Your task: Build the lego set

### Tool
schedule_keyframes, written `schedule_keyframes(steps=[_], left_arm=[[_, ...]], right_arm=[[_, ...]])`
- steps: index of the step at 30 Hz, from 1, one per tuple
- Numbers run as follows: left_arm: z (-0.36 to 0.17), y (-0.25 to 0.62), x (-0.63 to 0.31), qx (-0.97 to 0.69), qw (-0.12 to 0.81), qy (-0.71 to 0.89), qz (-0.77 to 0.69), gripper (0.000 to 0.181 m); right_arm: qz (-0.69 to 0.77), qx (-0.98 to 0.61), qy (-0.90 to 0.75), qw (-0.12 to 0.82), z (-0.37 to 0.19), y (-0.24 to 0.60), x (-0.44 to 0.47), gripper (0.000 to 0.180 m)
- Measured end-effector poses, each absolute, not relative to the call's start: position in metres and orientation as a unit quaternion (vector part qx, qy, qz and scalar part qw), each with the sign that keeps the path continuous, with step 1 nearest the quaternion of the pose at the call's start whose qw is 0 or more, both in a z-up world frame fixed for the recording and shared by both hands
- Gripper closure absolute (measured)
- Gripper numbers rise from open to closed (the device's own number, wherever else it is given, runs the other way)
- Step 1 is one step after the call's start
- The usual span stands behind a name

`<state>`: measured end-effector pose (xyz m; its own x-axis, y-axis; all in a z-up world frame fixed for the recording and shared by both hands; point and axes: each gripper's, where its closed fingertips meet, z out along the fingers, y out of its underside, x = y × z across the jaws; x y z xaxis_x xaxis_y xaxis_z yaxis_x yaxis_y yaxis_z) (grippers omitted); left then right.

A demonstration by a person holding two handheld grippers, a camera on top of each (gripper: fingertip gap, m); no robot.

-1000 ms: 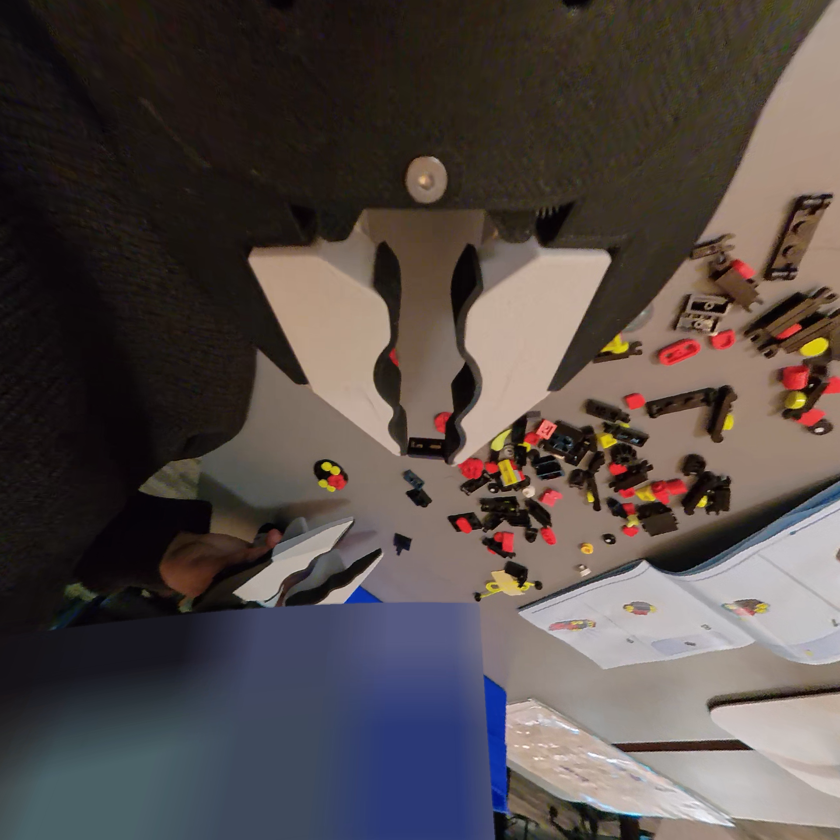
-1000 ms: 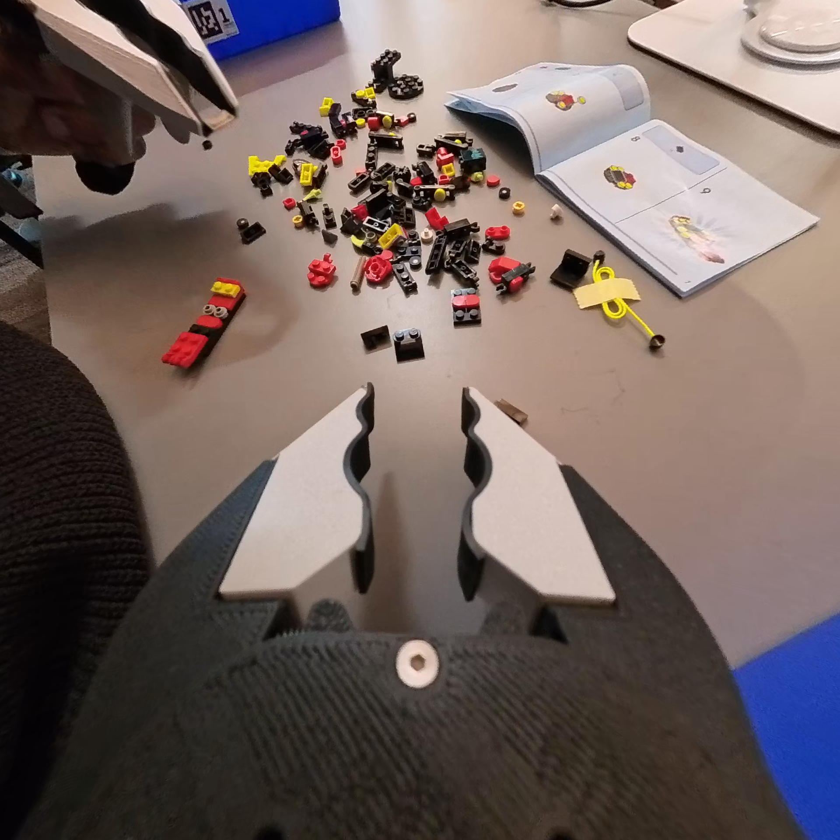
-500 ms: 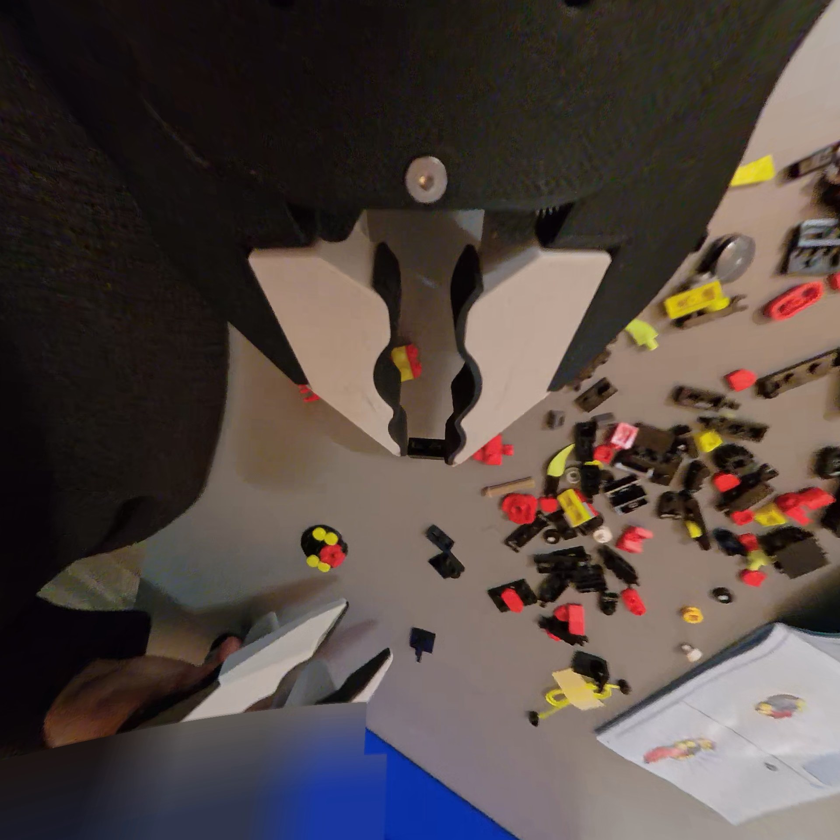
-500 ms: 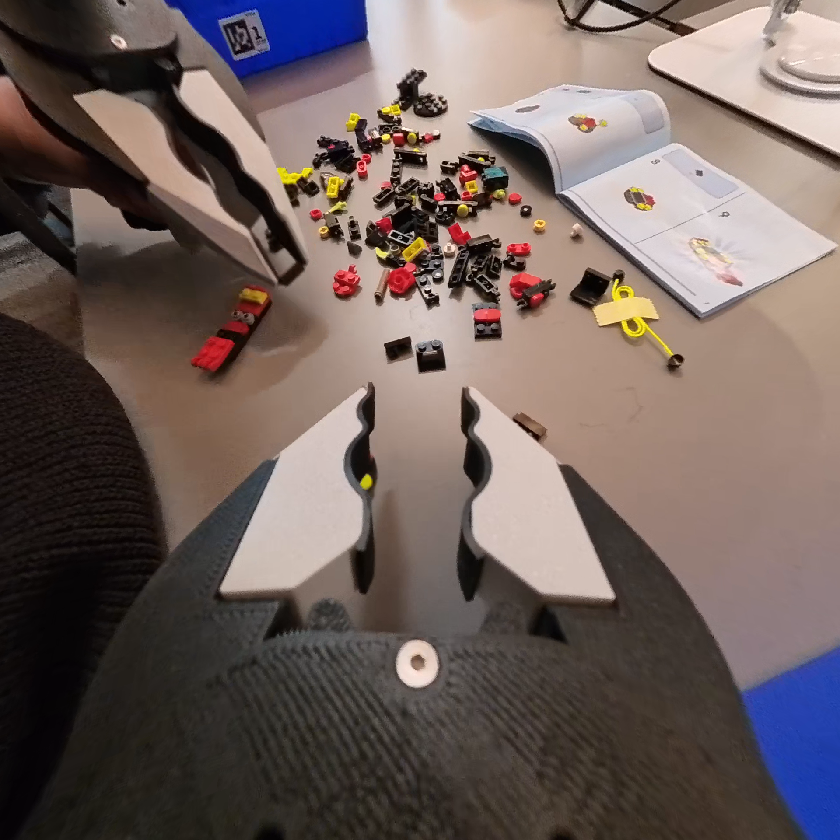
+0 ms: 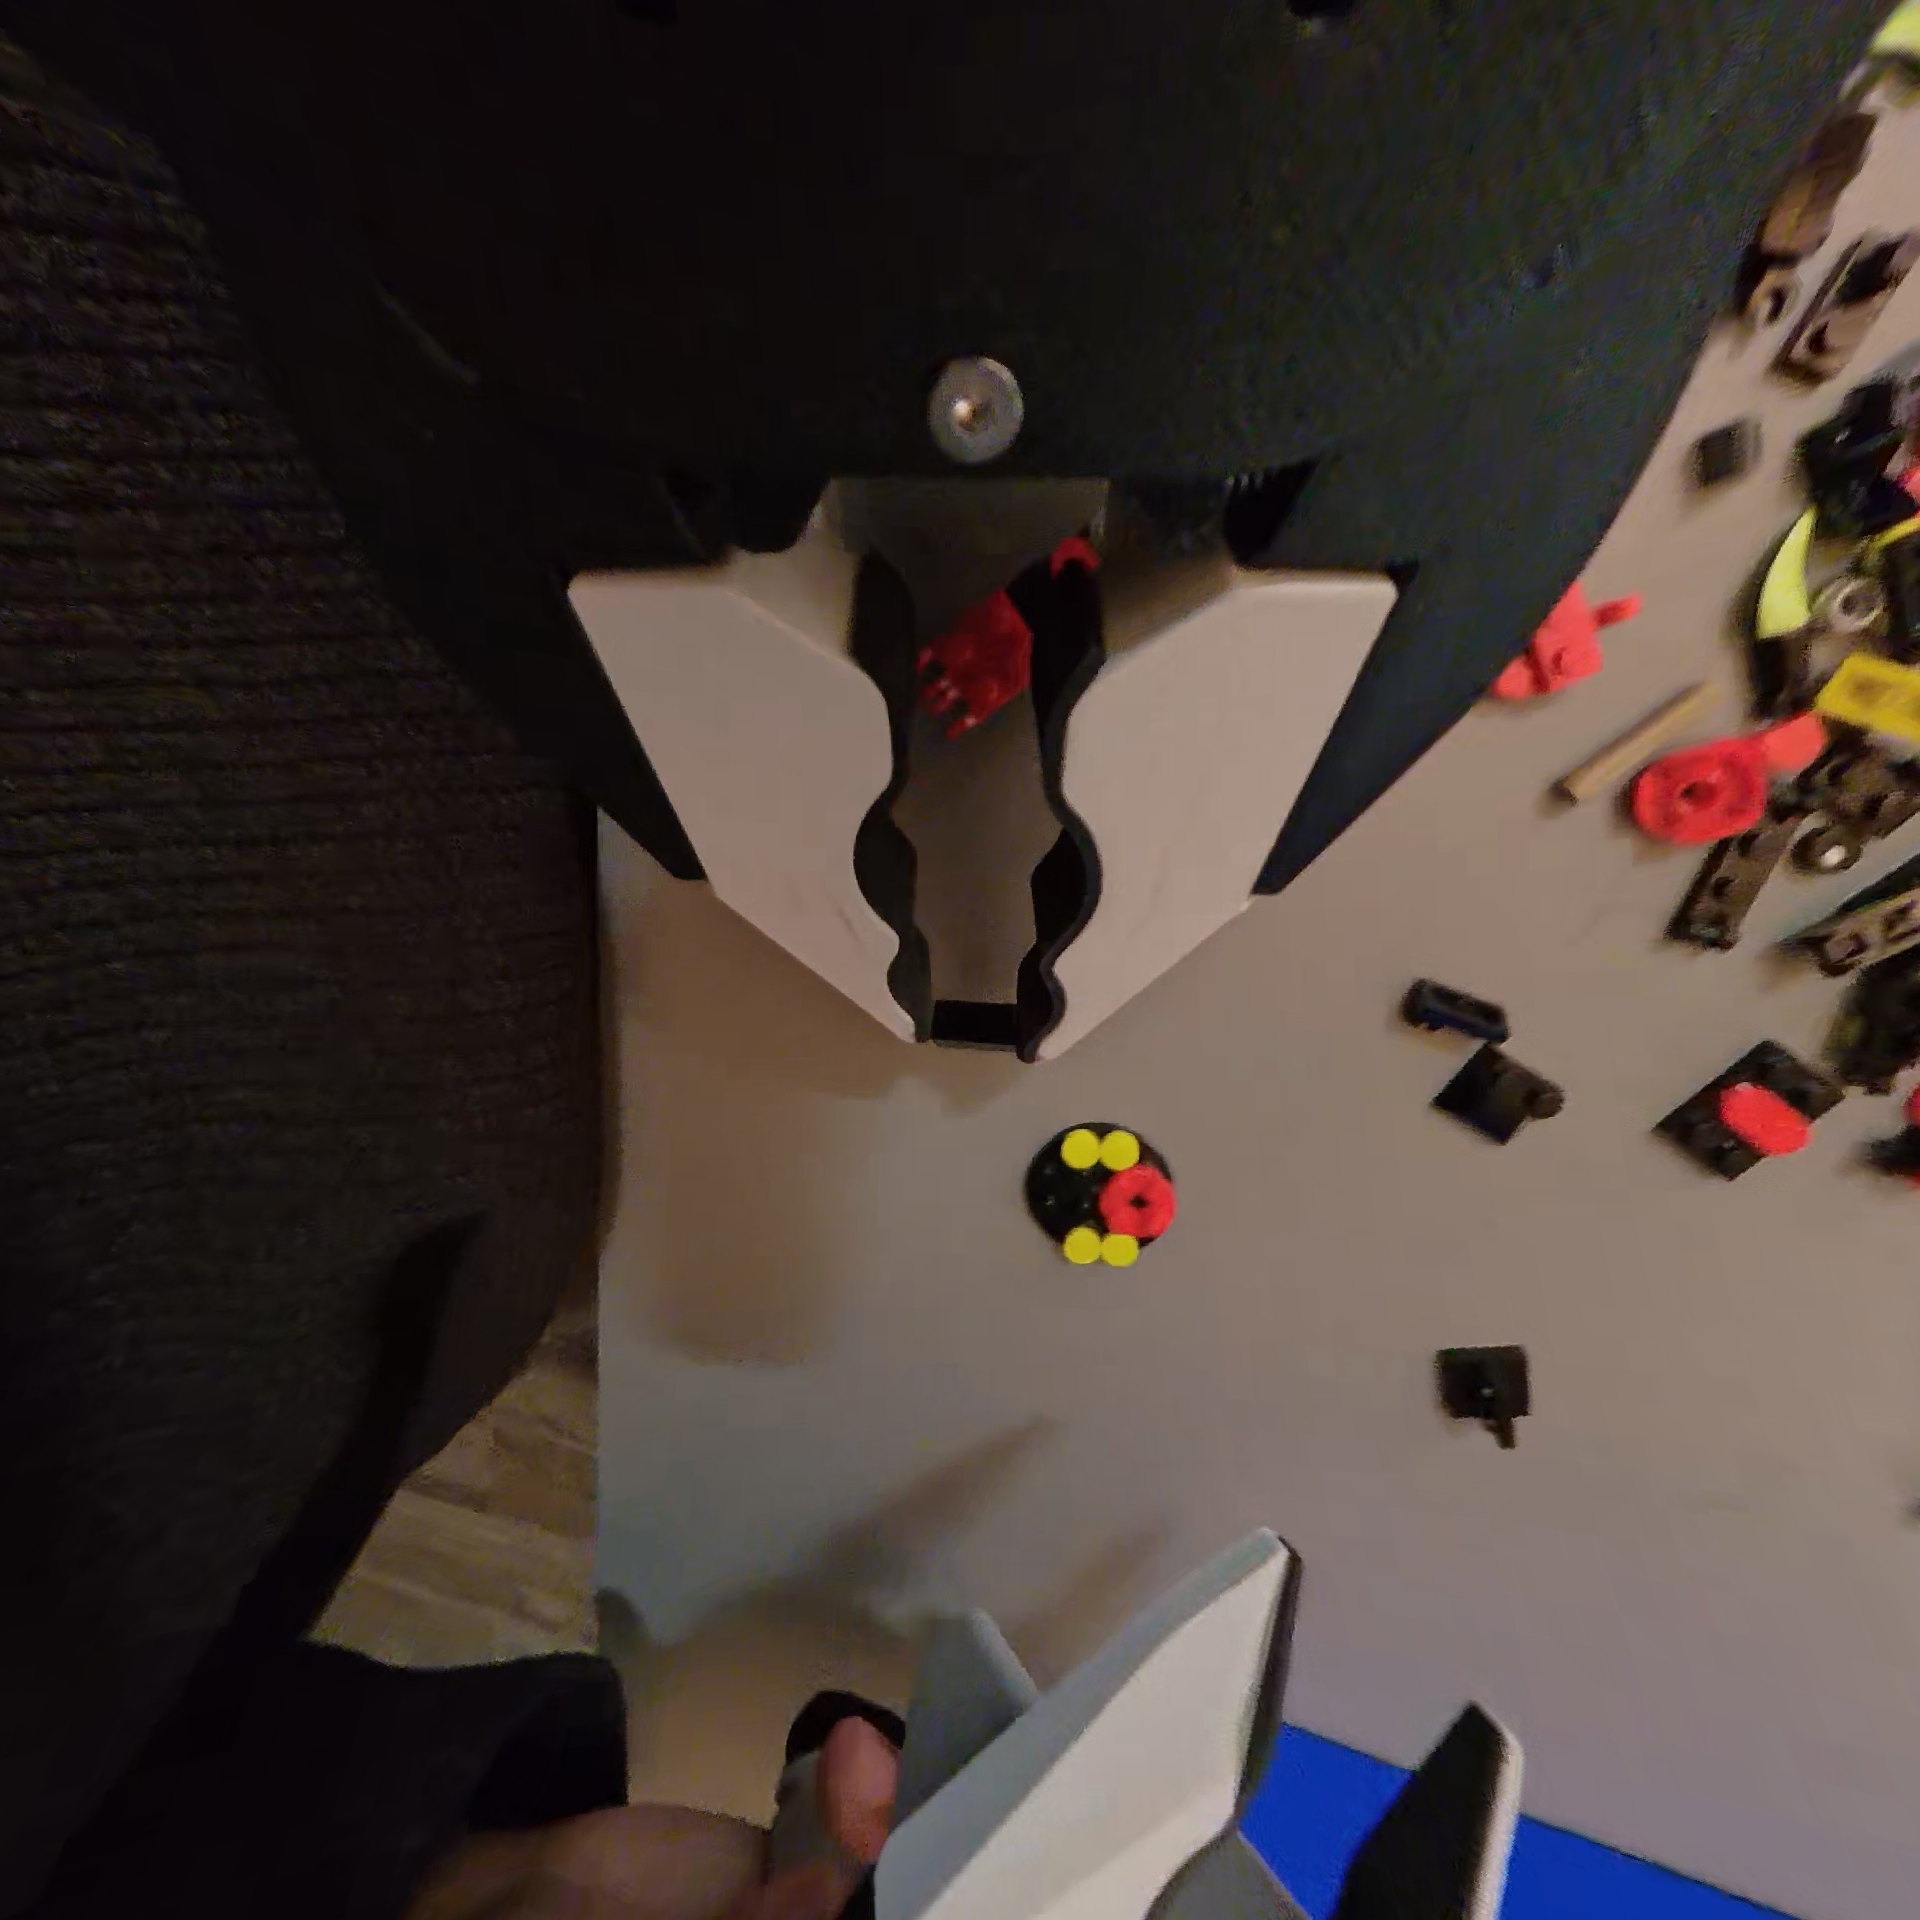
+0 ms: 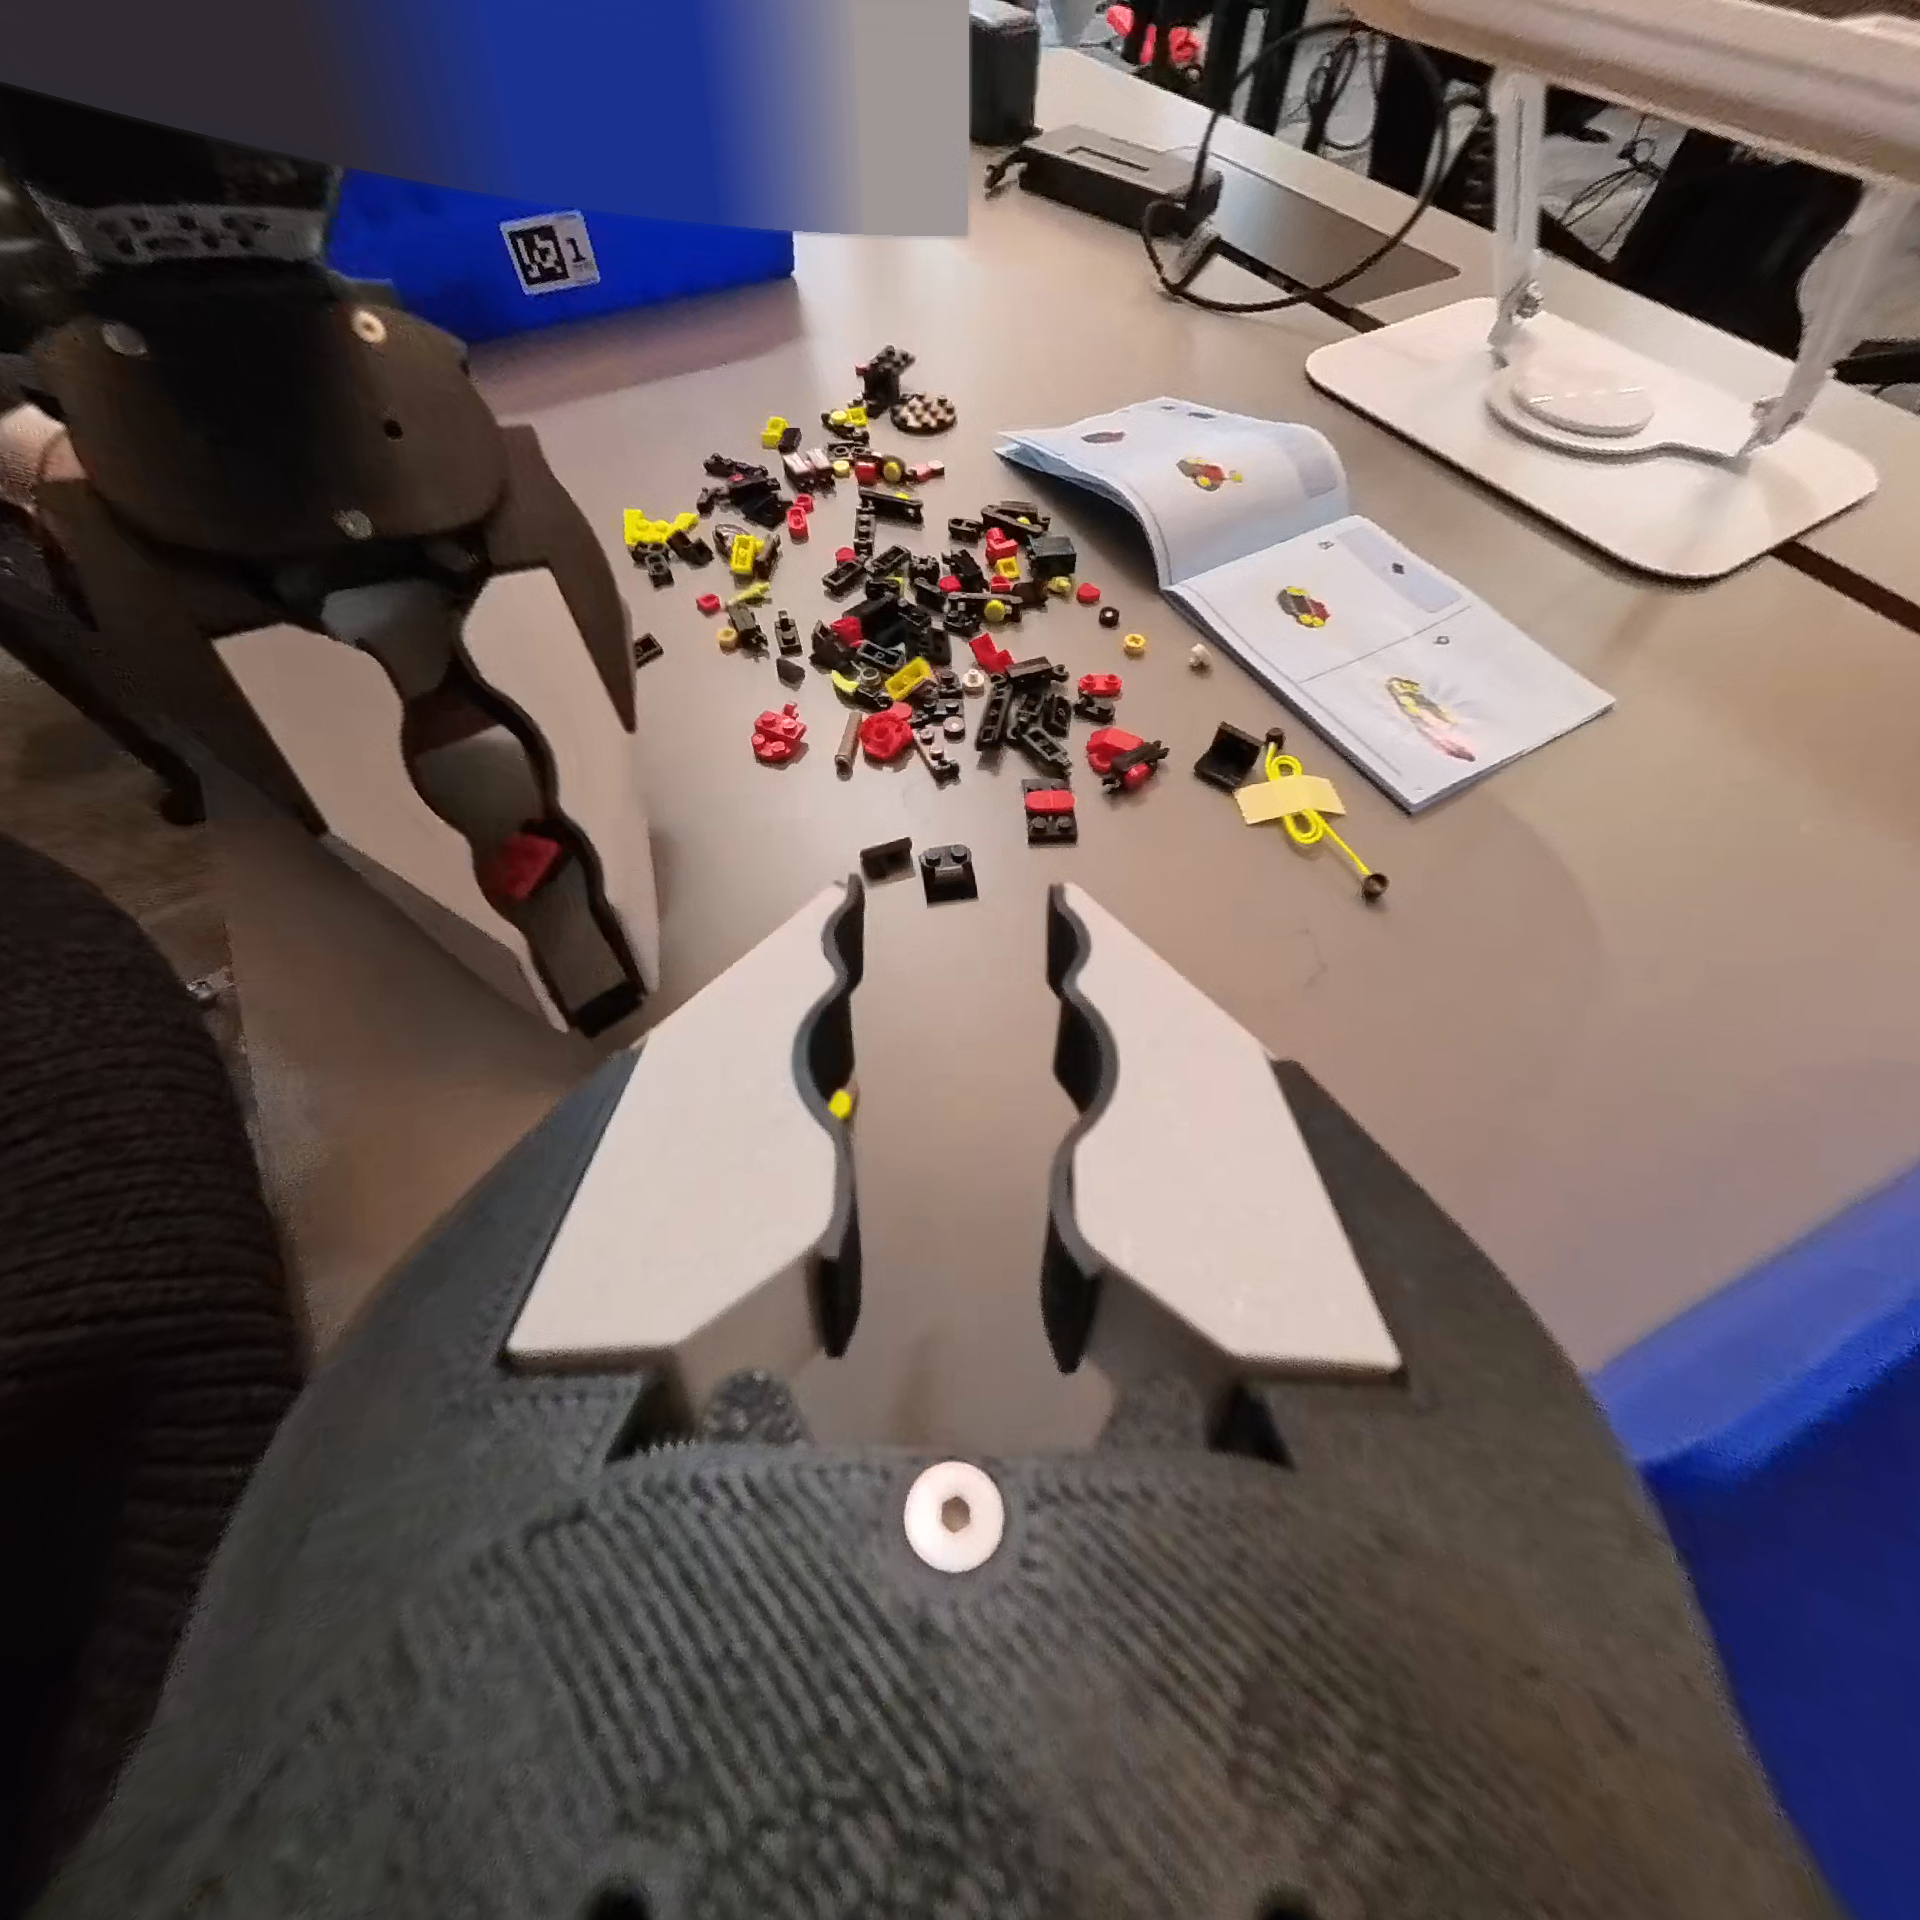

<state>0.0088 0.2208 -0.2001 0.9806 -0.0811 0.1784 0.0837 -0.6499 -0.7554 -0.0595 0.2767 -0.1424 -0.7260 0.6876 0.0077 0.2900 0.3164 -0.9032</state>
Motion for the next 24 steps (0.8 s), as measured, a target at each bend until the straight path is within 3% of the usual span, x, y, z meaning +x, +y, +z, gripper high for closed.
schedule_keyframes(steps=[1,12,21,24], left_arm=[[-0.202,0.223,0.011,-0.905,0.413,0.005,-0.101,0.167],[-0.210,0.232,0.016,-0.911,0.396,0.018,-0.115,0.162],[-0.192,0.220,0.011,-0.892,0.434,-0.019,-0.125,0.157],[-0.185,0.216,0.008,-0.879,0.453,-0.048,-0.138,0.156]], right_arm=[[0.494,-0.315,-0.784,0.207,-0.141,0.278,-0.056,0.146],[0.521,-0.347,-0.751,0.209,-0.129,0.280,-0.024,0.146],[0.440,-0.274,-0.813,0.266,-0.147,0.272,-0.023,0.146],[0.494,-0.246,-0.812,0.187,-0.145,0.249,-0.009,0.138]])
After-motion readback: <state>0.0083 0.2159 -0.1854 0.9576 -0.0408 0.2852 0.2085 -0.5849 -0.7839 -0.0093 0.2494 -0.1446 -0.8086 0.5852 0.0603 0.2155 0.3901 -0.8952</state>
